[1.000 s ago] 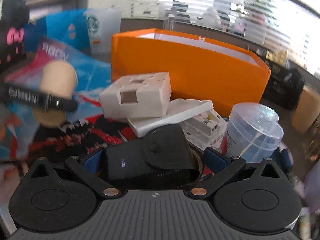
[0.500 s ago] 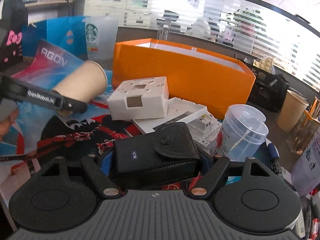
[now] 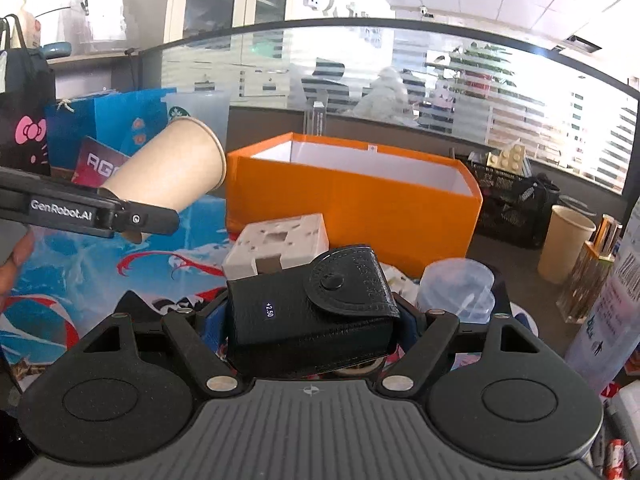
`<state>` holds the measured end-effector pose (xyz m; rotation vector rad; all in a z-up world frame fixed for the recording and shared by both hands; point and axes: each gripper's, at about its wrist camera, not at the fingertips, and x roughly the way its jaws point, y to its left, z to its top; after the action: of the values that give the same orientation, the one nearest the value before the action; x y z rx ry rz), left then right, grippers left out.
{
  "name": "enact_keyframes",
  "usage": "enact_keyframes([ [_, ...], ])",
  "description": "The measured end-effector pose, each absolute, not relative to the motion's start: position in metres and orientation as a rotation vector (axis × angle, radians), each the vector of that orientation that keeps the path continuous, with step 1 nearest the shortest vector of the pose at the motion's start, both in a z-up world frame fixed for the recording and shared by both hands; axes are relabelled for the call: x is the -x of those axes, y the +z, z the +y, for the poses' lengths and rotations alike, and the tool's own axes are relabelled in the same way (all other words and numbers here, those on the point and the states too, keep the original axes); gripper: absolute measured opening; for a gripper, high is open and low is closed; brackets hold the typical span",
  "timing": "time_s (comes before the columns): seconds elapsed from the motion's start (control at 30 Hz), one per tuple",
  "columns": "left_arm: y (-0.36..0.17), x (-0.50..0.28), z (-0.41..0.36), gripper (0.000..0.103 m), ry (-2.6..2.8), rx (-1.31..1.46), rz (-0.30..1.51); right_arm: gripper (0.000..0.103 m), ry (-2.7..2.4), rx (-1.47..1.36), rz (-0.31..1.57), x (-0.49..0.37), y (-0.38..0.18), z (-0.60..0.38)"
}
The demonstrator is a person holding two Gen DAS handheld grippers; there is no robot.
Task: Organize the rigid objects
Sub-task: 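Carry the paper cup with the left gripper over the orange box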
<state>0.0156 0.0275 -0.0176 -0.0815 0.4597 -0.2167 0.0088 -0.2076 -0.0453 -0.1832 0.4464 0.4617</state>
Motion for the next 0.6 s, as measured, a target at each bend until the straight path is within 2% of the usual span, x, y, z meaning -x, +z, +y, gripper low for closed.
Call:
enact_keyframes([
  [0.6, 0.031, 0.001, 0.028, 0.058, -0.237, 0.087, 0.343, 0.076, 0.449, 0.22, 0.328, -0.001, 0.007, -0.211],
])
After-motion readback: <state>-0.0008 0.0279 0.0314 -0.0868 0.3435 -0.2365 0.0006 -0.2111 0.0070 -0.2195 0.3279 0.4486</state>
